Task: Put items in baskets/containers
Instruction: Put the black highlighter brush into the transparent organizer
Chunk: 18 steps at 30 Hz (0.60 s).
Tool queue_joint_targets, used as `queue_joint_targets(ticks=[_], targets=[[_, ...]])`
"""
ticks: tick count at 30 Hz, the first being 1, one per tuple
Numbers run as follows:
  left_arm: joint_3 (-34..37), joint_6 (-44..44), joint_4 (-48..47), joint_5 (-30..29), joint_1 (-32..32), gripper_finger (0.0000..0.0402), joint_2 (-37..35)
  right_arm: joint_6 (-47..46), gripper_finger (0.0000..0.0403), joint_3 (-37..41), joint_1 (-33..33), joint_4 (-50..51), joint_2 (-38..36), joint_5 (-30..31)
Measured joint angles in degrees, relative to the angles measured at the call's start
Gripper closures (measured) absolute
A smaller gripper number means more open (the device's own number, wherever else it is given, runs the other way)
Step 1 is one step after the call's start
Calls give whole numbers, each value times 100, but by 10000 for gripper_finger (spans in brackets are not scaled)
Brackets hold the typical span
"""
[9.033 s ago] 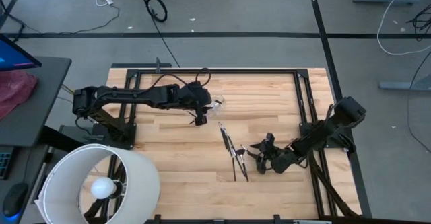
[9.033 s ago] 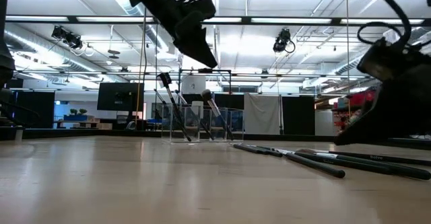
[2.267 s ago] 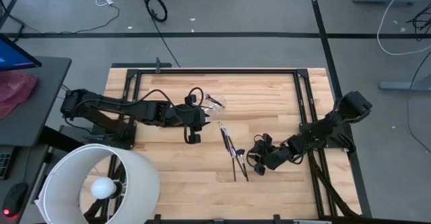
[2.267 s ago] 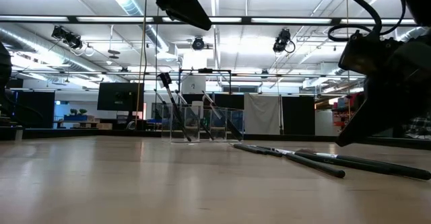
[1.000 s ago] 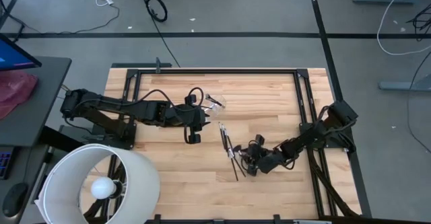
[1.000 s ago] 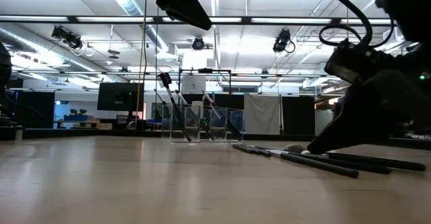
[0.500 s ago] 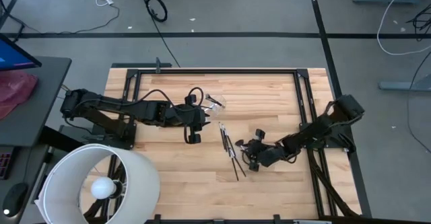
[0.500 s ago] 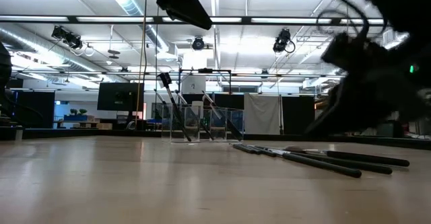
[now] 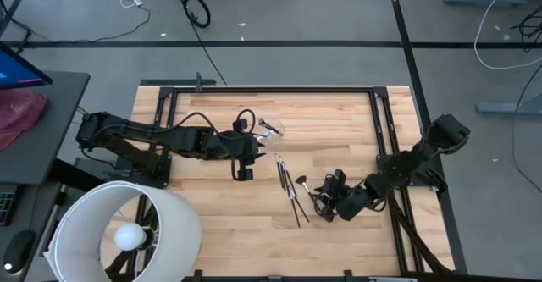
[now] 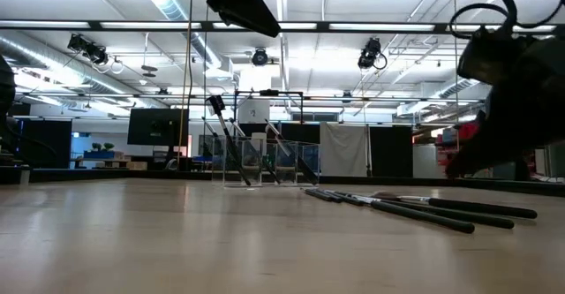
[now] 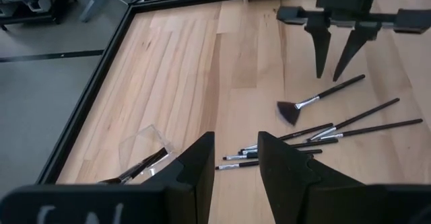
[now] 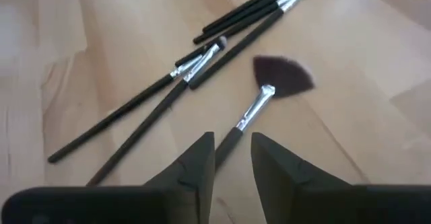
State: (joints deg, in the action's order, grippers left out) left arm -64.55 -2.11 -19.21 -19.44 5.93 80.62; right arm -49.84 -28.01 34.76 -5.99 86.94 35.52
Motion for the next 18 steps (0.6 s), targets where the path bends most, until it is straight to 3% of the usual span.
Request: queue_joint_targets(ticks=[9, 18], targets=[[0, -2, 214, -2, -1, 284, 0, 253, 299, -13, 77, -1004, 886, 110], [0, -4, 211, -2, -2, 284, -2, 363, 300, -241, 88, -1106, 1691, 700]])
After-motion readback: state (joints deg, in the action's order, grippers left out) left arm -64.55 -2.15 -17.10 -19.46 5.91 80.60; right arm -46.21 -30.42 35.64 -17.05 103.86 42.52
